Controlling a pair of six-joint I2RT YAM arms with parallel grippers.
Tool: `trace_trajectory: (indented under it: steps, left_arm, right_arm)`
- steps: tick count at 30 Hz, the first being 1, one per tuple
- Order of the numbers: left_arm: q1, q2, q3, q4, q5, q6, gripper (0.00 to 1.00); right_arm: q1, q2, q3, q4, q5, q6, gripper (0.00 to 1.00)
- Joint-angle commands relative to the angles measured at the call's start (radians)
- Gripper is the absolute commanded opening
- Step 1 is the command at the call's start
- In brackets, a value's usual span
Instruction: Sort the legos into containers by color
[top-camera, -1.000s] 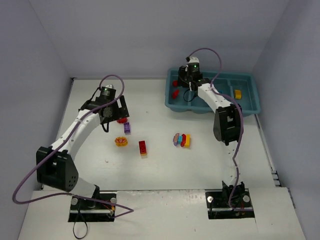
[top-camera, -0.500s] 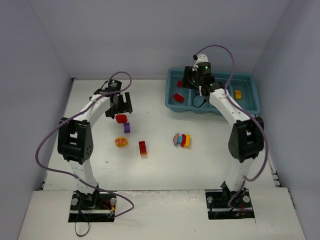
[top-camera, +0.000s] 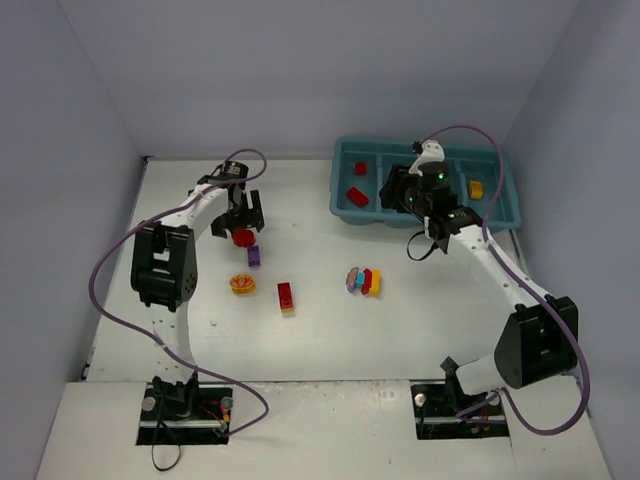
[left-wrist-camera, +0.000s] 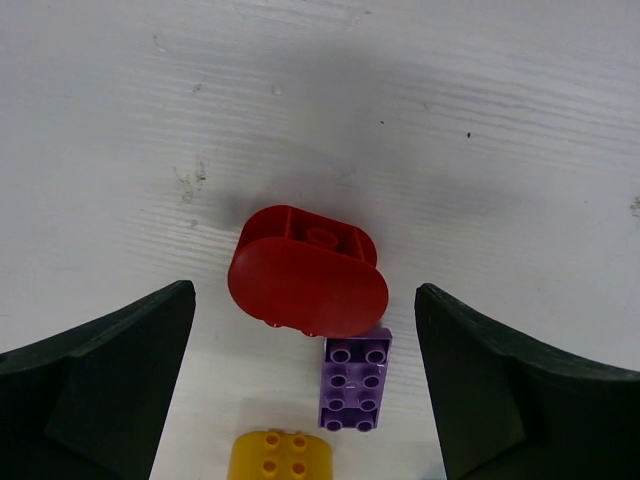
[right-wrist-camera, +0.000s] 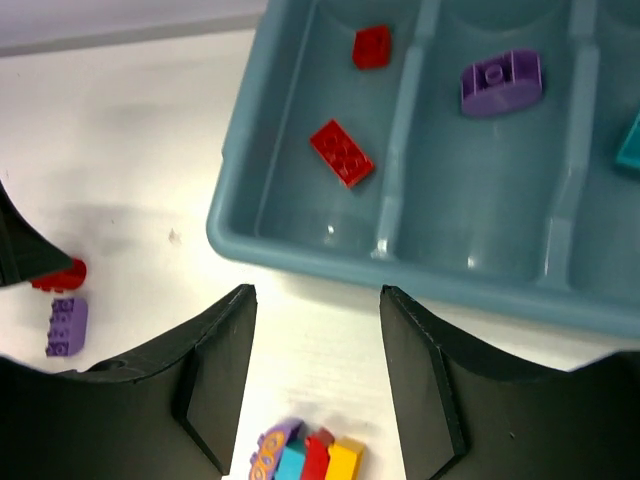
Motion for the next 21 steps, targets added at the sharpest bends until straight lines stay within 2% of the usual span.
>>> trace_trajectory:
  steps: [1,9,11,13,14,16,17,19,20,21]
  left_arm:
    - [0.014,-0.023,0.026,-0.012,-0.050,0.007,0.84]
    - [0.014,0.011,0.028,0.005,-0.031,0.036,0.84]
    - [0.014,0.017,0.031,0.001,-0.021,0.039,0.80]
    - [0.014,0.014,0.026,0.008,-0.008,0.041,0.71]
    - [0.014,0.012,0.020,0.013,-0.003,0.041,0.62]
    - [0.014,0.004,0.016,0.025,0.009,0.041,0.50]
    - [0.012,-0.002,0.016,0.030,0.009,0.041,0.40]
    - [0.011,-0.014,0.013,0.036,0.055,0.043,0.28]
    - [0.011,-0.023,0.013,0.040,0.060,0.043,0.17]
    - [0.006,-0.043,0.016,0.043,0.066,0.043,0.12]
  right_arm:
    - [-0.005,-0.099,-0.050,0.044,-0.012,0.028,0.49]
    - [-0.005,-0.198,-0.139,0.012,-0.024,0.031,0.49]
    - [-0.005,-0.217,-0.146,0.007,-0.024,0.031,0.49]
    - [-0.005,-0.231,-0.154,0.003,-0.019,0.029,0.49]
    - [-0.005,-0.235,-0.159,0.001,-0.019,0.028,0.49]
    - [-0.005,-0.244,-0.168,0.000,-0.015,0.023,0.49]
    - [-0.005,-0.248,-0.169,-0.004,-0.012,0.022,0.49]
    - [-0.005,-0.261,-0.172,-0.011,-0.007,0.019,0.49]
    - [-0.005,-0.266,-0.175,-0.013,-0.006,0.019,0.49]
    - [-0.005,-0.280,-0.175,-0.016,-0.003,0.016,0.49]
